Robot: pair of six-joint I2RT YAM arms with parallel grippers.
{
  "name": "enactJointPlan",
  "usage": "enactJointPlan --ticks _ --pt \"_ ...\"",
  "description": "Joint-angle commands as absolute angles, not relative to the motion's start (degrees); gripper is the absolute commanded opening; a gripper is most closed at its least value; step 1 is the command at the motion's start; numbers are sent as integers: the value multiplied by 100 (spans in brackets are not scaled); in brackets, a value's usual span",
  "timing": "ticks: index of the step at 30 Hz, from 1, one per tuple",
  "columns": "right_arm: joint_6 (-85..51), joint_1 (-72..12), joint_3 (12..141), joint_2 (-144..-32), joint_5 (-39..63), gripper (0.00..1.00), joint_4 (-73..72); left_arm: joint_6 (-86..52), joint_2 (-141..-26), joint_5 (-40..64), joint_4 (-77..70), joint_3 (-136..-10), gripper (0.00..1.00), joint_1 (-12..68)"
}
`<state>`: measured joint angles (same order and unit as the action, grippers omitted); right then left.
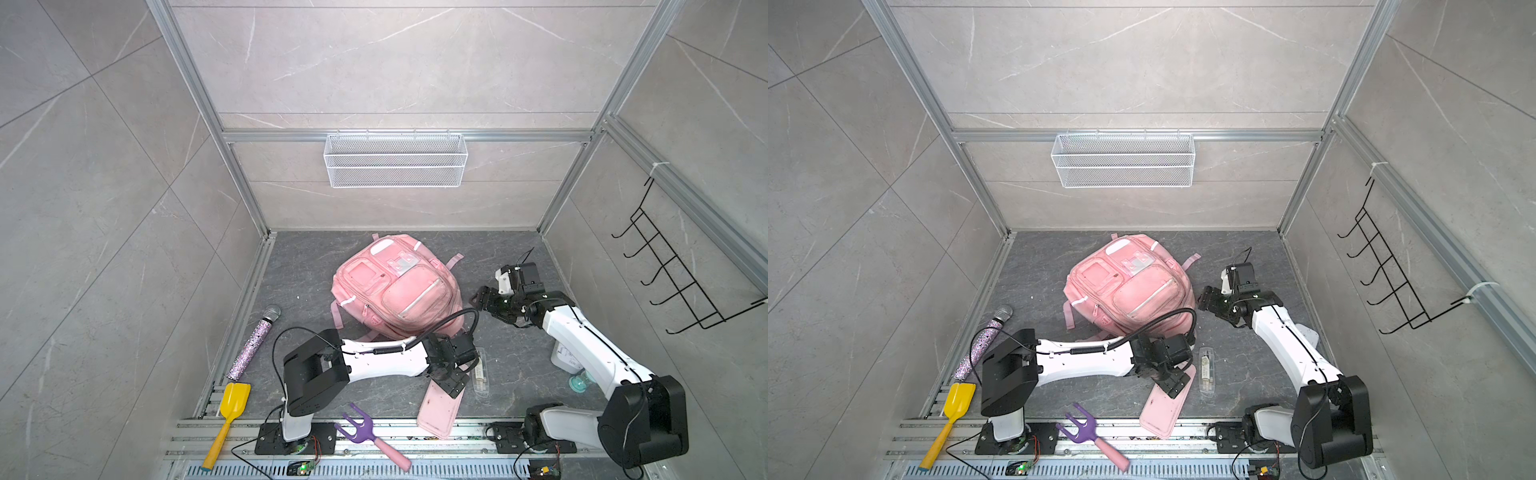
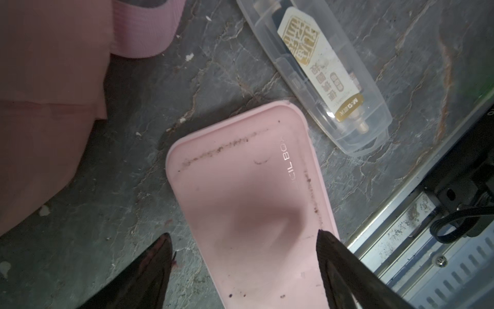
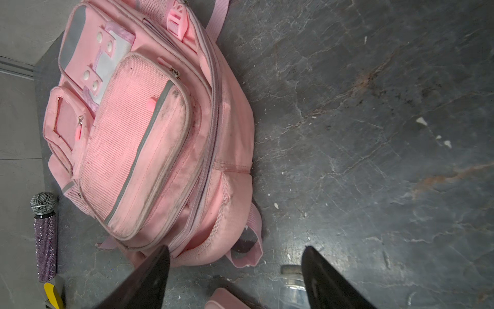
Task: Pack books, pencil case, and school supplies into a backpack
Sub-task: Move the pencil case to the bottom-center of the table.
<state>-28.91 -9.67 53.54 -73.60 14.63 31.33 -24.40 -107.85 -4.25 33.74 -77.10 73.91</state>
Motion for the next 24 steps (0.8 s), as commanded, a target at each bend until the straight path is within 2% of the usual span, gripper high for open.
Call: enactJointPlan --ticks 1,13,24 --pt "-2786 -957 5287 -7220 1540 80 3084 -2312 -10978 -383 3622 -8029 86 7496" --pt "-2764 -951 5126 -7191 1940 80 2968 -2578 -11286 -645 4009 -8042 87 7656" --pt "-2757 -1419 4828 -6773 2109 80 3346 -3331 -10877 -567 3636 -6816 86 6941"
